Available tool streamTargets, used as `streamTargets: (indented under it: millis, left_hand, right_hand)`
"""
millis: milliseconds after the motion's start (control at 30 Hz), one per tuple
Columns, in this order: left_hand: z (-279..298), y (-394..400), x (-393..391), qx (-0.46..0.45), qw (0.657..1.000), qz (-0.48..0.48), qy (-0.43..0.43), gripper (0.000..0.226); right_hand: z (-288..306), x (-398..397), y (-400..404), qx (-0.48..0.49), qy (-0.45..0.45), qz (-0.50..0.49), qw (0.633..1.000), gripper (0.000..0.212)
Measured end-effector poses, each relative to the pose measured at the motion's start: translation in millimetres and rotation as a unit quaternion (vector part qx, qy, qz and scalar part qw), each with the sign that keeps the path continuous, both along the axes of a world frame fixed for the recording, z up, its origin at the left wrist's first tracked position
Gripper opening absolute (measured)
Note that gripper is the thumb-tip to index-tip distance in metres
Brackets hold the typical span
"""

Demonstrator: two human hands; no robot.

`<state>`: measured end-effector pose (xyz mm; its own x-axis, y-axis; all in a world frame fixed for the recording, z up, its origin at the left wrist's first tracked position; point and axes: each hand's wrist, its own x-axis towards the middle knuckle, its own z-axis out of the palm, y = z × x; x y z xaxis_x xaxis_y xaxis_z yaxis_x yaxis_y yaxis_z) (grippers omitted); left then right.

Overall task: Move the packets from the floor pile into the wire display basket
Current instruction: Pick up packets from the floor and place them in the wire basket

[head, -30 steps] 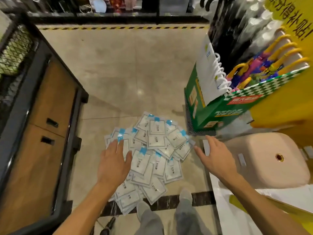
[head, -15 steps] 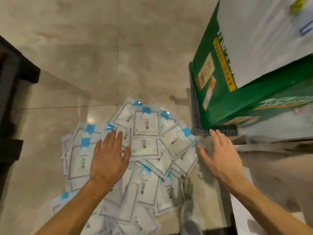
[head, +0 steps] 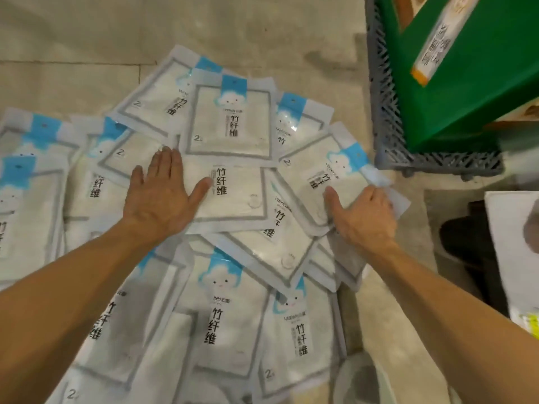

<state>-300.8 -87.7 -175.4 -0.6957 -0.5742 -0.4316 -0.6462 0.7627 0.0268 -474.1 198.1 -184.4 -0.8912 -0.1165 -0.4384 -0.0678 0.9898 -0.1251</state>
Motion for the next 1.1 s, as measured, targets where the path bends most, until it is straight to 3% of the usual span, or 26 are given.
streamTargets:
  millis: [200, 267, 433, 500, 600, 667, 733, 833, 967, 1100]
  left_hand:
    - [-43, 0, 8, 0.000, 0.996, 0.042, 0.084, 0.110]
    - [-46, 0, 9, 0.031, 0.989, 0.065, 0.132, 0.108]
    - [-31, 5, -2, 0.120, 0.948, 0.190, 0.225, 0.056]
    - [-18, 7, -8, 0.110, 0.944, 0.228, 0.211, 0.064]
    - [-7, 4, -9, 0.149, 0.924, 0.312, 0.161, 0.103]
    - [-5, 1, -4, 0.205, 0.898, 0.358, 0.154, 0.105]
    - [2, 4, 4, 0.239, 0.875, 0.379, 0.180, 0.079]
    - [17, 15, 21, 0.317, 0.808, 0.433, 0.245, 0.047]
    - [51, 28, 51, 0.401, 0.731, 0.477, 0.279, 0.042]
    - [93, 34, 90, 0.421, 0.717, 0.475, 0.288, 0.038]
  right_hand:
    - [-41, -5, -15, -0.100, -0.031, -0.190, 0.976, 0.148]
    - [-44, -8, -15, -0.107, -0.034, -0.222, 0.968, 0.150]
    - [-39, -22, -10, -0.205, -0.012, -0.301, 0.931, 0.118]
    - [-32, -25, -9, -0.199, -0.047, -0.323, 0.924, 0.107]
    - [-25, -26, -5, -0.179, -0.086, -0.330, 0.923, 0.102]
    - [-22, -21, -1, -0.214, -0.064, -0.346, 0.911, 0.081]
    - [-19, -13, 6, -0.314, -0.061, -0.387, 0.865, 0.050]
    - [-4, 4, 21, -0.440, -0.113, -0.412, 0.790, 0.048]
    - [34, 18, 40, -0.456, -0.147, -0.381, 0.790, 0.044]
    - [86, 29, 47, -0.428, -0.205, -0.329, 0.816, 0.043]
